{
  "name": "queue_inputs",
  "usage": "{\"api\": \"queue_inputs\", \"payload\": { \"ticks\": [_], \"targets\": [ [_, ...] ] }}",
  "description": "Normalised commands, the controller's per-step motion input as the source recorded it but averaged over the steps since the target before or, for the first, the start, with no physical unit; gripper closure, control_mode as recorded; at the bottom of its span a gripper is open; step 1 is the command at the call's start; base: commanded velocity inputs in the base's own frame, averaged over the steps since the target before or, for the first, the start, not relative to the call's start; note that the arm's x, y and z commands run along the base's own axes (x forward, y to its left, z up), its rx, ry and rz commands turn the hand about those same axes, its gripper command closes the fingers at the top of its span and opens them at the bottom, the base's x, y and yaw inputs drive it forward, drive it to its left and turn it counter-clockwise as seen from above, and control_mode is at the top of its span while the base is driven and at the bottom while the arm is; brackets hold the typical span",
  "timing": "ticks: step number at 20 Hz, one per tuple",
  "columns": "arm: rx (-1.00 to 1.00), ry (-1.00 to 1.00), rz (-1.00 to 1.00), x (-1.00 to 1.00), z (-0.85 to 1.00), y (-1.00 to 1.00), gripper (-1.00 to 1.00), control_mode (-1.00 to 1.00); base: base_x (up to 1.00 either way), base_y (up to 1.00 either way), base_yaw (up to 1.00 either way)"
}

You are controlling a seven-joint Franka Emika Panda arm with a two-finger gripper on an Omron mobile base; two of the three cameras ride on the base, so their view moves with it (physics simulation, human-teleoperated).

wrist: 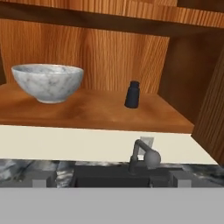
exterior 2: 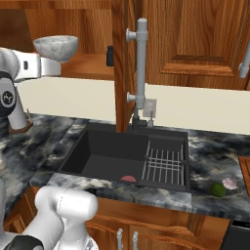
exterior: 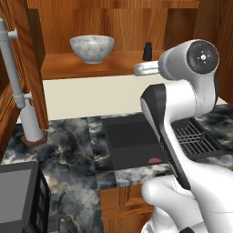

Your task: Open the cabinet. Place the bowl and condiment on the counter. Then place the lime and garlic on the cutting board.

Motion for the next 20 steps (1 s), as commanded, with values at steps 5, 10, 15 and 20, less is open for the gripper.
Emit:
{"api": "queue_inputs", "payload": {
  "ticks": [5, 10, 15, 20],
  "targets": [
    [0.00, 0.00, -0.05, 0.53, 0.06, 0.04, -1.00, -1.00, 0.00, 0.00, 0.00],
    [0.00, -0.04, -0.07, 0.35, 0.00, 0.02, -1.00, -1.00, 0.00, 0.00, 0.00],
    [0.00, -0.08, -0.03, 0.32, 0.05, 0.00, -1.00, -1.00, 0.00, 0.00, 0.00],
    [0.00, -0.09, -0.01, 0.28, 0.05, 0.00, -1.00, -1.00, 0.00, 0.00, 0.00]
  ]
}}
